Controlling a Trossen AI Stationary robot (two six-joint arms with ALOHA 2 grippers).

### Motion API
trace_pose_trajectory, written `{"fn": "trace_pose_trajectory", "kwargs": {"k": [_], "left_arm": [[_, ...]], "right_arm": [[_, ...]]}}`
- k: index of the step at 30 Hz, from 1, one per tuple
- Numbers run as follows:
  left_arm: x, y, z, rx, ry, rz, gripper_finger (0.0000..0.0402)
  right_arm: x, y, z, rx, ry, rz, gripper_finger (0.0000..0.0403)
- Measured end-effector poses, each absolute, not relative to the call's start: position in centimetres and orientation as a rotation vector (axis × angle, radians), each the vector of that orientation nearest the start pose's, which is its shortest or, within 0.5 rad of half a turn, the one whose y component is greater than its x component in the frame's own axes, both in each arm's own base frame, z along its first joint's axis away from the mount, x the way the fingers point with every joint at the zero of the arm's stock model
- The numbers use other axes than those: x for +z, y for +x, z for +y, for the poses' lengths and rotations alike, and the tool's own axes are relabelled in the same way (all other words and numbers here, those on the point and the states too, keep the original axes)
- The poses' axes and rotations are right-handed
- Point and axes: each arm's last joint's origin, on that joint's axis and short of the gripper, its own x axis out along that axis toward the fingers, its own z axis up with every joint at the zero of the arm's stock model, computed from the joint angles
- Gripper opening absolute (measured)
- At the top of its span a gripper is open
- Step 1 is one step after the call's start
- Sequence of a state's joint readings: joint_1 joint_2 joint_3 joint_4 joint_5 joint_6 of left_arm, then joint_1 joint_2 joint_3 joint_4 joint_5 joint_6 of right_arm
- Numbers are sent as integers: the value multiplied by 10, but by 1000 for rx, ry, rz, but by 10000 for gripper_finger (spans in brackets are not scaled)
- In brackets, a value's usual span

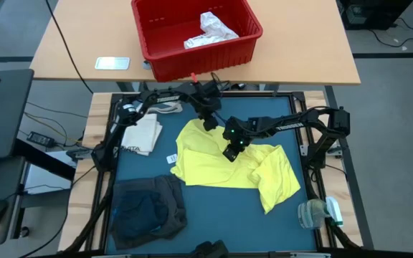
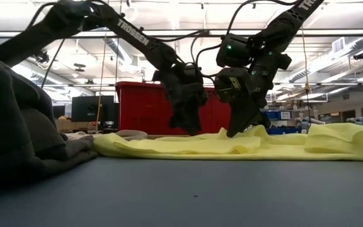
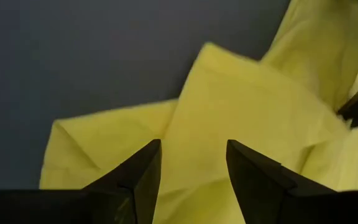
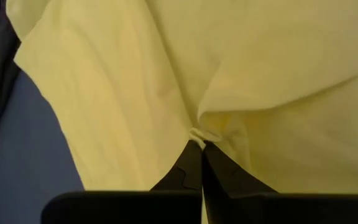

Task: Fold laundry
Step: Fold the yellow shirt

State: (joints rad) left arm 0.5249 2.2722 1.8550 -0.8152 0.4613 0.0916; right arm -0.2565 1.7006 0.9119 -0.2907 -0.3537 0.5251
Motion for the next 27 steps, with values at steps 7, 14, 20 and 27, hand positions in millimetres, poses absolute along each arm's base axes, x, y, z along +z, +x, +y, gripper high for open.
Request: {"fn": "trace_pose_trajectory", "kwargs": {"k": [7,14,20,27], "left_arm": [[172,419,225,-27,-483,1165,138],[173,418,225,-99,-507,1141,10],[195,405,225,-117,-481,1154,3],[232,397,209,-156,-411,1121,1]], "right_arm": [[150,307,-70,-197,801,1041,2],[150,307,-71,-225,785,1038,2],[154,305,-66,-234,765,1049,2],[168,300,-55,-211,698,1044,2]]}}
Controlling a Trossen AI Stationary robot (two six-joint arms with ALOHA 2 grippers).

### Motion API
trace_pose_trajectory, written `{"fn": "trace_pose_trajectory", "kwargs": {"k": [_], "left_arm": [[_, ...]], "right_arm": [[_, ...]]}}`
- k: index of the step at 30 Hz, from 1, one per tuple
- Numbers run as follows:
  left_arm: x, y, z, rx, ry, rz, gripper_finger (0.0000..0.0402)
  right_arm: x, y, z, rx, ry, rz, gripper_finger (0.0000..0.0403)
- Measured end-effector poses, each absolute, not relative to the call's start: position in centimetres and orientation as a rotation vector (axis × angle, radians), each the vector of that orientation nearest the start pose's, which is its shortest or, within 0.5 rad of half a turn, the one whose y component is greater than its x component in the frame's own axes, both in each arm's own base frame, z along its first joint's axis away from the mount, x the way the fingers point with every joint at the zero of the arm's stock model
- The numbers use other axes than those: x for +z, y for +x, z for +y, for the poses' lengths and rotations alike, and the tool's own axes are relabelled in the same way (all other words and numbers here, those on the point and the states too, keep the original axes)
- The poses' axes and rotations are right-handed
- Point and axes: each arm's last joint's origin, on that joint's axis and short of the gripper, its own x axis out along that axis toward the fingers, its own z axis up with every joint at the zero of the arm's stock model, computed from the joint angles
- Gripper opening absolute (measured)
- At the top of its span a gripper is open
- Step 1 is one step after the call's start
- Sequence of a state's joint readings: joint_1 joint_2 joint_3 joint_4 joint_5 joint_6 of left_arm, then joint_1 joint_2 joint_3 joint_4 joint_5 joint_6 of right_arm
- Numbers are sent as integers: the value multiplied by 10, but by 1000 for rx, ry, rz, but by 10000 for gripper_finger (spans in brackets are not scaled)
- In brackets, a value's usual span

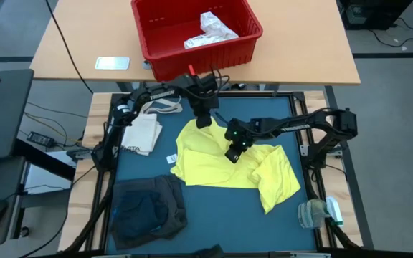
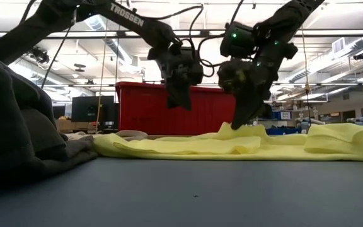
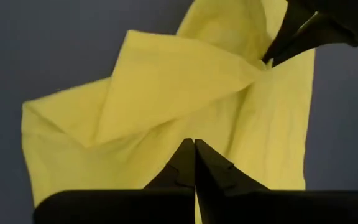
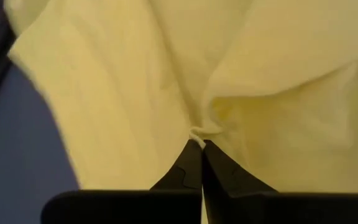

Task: Fold laundry
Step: Fold the yellow shirt

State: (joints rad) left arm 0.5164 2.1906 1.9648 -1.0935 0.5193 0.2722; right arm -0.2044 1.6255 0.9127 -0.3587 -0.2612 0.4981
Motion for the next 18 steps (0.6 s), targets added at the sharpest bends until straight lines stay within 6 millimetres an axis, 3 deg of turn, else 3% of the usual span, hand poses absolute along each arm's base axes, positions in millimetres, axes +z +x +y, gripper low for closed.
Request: {"fn": "trace_pose_trajectory", "kwargs": {"k": [5,9,13,18], "left_arm": [[232,399,205,-151,-468,1123,1],[232,403,197,-156,-474,1131,1],[232,415,177,-200,-432,1119,13],[227,437,141,-297,-308,1049,68]], "right_arm": [[175,296,-14,59,567,1131,2],[171,288,14,149,499,1240,2],[162,280,20,73,479,1290,5],[160,280,9,-26,525,1273,5]]}}
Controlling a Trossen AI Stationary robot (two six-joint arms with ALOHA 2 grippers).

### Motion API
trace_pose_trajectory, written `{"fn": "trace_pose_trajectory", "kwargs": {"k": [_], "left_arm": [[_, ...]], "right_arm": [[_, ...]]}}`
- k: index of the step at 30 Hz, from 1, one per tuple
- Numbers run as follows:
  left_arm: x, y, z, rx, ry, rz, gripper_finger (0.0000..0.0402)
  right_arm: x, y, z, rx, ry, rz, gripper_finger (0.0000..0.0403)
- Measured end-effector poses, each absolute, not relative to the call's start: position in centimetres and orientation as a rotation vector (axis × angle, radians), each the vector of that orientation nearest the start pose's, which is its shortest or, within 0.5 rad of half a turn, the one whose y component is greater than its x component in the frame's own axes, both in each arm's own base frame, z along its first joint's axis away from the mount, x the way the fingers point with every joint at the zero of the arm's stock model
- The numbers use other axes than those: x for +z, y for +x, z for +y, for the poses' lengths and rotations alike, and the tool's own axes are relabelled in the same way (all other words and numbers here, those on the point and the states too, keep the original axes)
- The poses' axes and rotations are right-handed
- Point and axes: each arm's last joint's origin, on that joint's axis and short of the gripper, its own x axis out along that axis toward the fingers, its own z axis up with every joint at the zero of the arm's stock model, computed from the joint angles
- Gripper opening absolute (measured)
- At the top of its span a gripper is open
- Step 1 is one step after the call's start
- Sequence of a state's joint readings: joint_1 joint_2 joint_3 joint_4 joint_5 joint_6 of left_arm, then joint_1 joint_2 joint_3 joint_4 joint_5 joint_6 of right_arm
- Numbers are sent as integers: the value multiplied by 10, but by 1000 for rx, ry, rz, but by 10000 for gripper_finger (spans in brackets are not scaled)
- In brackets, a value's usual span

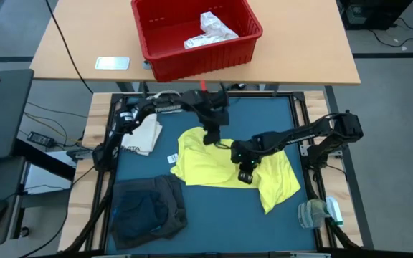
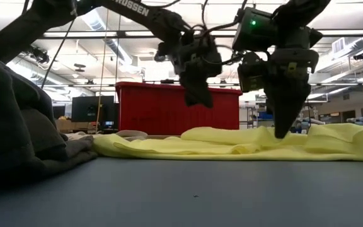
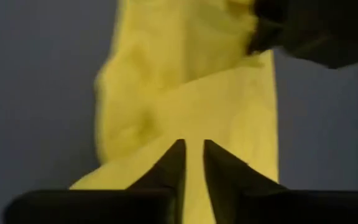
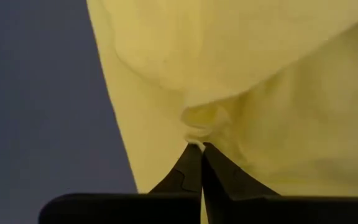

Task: Fold laundry
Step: Fold the yellow shirt

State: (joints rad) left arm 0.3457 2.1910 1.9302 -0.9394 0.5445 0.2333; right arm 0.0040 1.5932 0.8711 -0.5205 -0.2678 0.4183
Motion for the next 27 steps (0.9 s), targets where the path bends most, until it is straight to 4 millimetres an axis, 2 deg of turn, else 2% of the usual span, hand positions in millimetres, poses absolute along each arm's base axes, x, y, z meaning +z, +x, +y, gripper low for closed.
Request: {"fn": "trace_pose_trajectory", "kwargs": {"k": [3,7,12,17,21,24,27], "left_arm": [[218,447,126,-327,-269,999,116],[204,449,127,-275,-334,977,170],[179,441,135,-212,-411,1004,187],[158,435,133,-189,-454,1014,169],[158,440,129,-192,-427,979,137],[159,443,128,-191,-418,950,90],[164,442,131,-185,-418,936,24]], "right_arm": [[160,281,7,-46,522,1261,6],[160,281,8,-64,509,1258,6],[161,282,9,-58,506,1249,7],[161,283,8,-54,506,1231,7],[162,285,9,-48,506,1210,7],[162,285,9,-62,526,1209,7],[162,285,9,-73,540,1211,7]]}}
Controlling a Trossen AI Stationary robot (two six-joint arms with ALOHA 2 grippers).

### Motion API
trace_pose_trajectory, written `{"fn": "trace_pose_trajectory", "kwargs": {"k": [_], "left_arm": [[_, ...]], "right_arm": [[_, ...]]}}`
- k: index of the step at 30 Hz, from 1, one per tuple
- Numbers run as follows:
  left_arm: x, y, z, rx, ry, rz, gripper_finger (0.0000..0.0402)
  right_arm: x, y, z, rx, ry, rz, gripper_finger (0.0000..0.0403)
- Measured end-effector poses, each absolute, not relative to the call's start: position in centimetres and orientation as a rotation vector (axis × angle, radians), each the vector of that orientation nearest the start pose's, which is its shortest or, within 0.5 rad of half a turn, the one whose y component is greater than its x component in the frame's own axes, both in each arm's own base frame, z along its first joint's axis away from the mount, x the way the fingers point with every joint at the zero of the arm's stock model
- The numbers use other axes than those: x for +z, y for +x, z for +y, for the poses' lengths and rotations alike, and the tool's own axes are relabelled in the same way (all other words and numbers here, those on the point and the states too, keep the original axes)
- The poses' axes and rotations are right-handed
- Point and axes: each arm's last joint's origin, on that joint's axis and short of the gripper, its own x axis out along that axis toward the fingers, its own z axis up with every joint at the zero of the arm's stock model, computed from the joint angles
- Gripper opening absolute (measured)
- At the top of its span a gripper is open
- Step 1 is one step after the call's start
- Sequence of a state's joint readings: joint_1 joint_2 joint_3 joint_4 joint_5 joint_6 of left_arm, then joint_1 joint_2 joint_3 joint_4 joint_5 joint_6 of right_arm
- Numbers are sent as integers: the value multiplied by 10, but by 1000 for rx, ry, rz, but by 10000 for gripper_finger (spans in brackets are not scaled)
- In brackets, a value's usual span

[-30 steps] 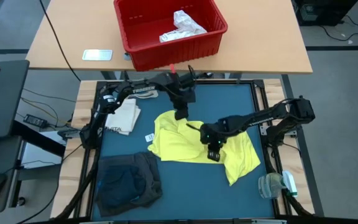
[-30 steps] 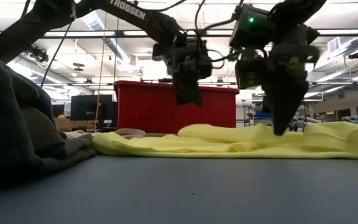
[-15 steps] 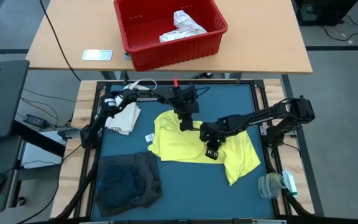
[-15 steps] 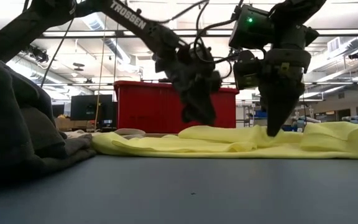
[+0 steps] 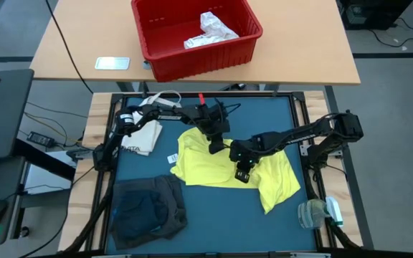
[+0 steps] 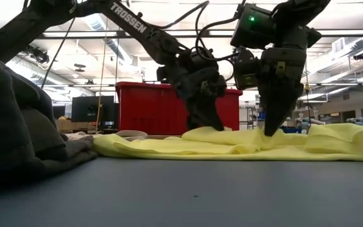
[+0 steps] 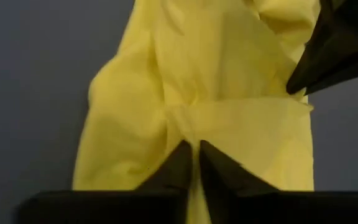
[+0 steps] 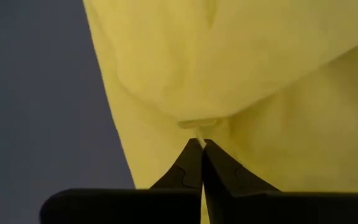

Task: Fold laundry
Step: Fold the yellow shirt

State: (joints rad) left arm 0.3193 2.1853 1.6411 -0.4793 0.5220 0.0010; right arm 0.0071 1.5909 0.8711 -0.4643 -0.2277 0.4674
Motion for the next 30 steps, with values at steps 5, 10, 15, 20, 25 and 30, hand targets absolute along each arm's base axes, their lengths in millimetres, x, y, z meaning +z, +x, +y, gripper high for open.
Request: {"fn": "trace_pose_trajectory", "kwargs": {"k": [5,10,15,20,25,30], "left_arm": [[190,437,149,-135,-411,919,4],[241,416,171,38,-333,860,2],[288,387,188,215,-267,792,2],[304,364,208,331,-264,780,1],[309,348,225,406,-229,797,1],[310,334,246,457,-218,799,0]], "right_arm": [[171,280,5,-229,549,1182,7],[201,264,-13,-483,476,1067,7],[226,253,-57,-640,488,882,5],[229,243,-111,-708,562,822,3],[240,244,-149,-728,537,814,2],[258,257,-183,-739,488,799,1]]}}
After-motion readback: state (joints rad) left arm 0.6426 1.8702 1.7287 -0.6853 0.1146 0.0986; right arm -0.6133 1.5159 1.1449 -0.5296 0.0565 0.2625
